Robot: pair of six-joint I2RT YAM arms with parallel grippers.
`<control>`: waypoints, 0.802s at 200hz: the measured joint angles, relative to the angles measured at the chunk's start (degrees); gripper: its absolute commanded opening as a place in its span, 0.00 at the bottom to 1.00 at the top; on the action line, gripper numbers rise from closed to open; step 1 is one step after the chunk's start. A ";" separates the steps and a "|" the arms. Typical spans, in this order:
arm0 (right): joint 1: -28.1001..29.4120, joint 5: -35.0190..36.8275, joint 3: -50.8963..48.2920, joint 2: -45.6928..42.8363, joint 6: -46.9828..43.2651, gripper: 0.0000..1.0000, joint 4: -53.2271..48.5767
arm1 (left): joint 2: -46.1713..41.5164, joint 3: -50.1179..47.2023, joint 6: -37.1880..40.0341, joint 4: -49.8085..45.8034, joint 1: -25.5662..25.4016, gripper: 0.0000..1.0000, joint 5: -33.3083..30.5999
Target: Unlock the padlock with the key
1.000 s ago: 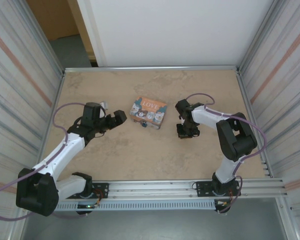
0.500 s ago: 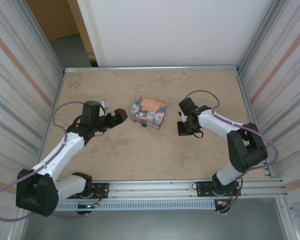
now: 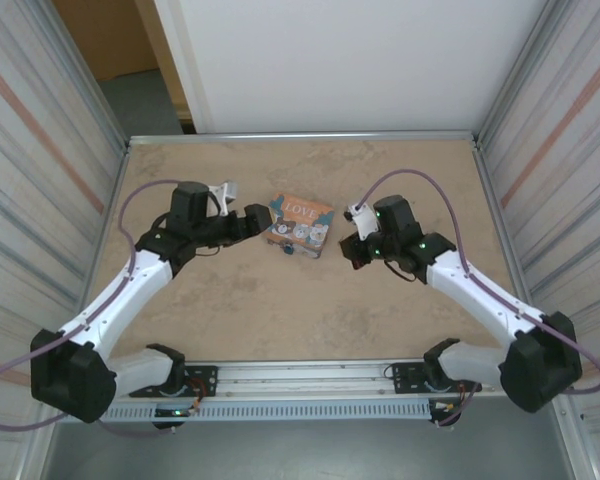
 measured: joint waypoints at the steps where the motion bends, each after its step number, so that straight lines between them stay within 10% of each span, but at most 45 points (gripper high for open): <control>1: 0.09 -0.04 -0.09 -0.13 -0.13 0.00 0.13 | 0.04 0.07 0.04 -0.02 -0.07 0.92 0.02; 160: 13.00 7.89 -3.85 -12.83 -38.91 0.00 -0.46 | 10.45 13.51 7.74 -3.89 -14.10 0.65 9.18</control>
